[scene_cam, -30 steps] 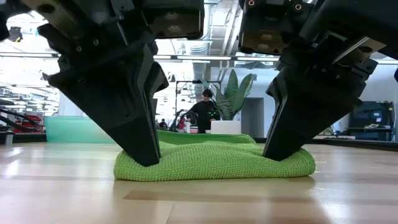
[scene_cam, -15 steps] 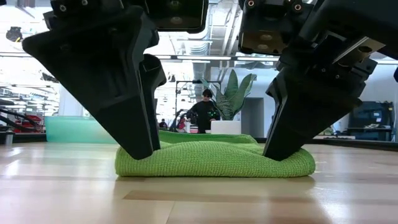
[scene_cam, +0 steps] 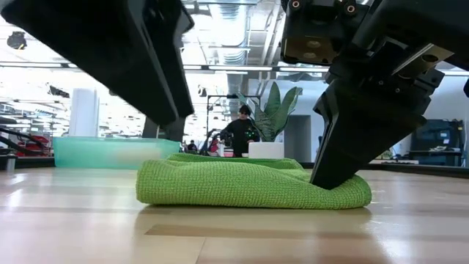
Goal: Roll microfiber towels into tight, uniform cylinder then place into a basket
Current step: Roll the light green microfiber cloth
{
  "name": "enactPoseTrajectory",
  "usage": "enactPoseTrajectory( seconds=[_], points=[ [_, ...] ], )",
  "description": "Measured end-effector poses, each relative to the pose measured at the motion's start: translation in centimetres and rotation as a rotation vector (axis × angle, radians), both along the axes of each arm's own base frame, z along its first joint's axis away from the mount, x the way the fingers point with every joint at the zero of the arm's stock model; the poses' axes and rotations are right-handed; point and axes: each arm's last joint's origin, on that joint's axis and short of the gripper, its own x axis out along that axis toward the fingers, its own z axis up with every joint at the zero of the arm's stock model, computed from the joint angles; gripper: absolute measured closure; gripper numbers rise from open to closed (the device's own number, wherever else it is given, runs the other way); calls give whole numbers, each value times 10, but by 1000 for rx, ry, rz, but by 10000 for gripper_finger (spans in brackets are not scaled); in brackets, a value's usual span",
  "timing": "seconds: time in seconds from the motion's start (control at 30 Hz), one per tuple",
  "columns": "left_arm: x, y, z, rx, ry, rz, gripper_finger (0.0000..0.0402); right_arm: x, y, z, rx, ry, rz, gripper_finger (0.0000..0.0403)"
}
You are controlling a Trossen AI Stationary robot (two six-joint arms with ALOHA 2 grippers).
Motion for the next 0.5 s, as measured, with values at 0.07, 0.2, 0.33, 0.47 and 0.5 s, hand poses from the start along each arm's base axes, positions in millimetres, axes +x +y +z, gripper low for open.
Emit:
enactPoseTrajectory(
  seconds=[0.07,0.2,0.33,0.47,0.5],
  points=[
    [-3,-7,-2,15,-48,-14,209,0,0,0,0,0,0,387],
    [-8,-12,-14,24,-88,-48,209,0,0,0,0,0,0,389],
    [-9,-6,-29,46,-121,-33,209,0,0,0,1,0,0,387],
    [-9,-1,-35,55,-137,-21,209,0,0,0,1,-1,0,388],
    [-10,0,-38,41,-132,-24,209,0,0,0,1,-1,0,389]
  ],
)
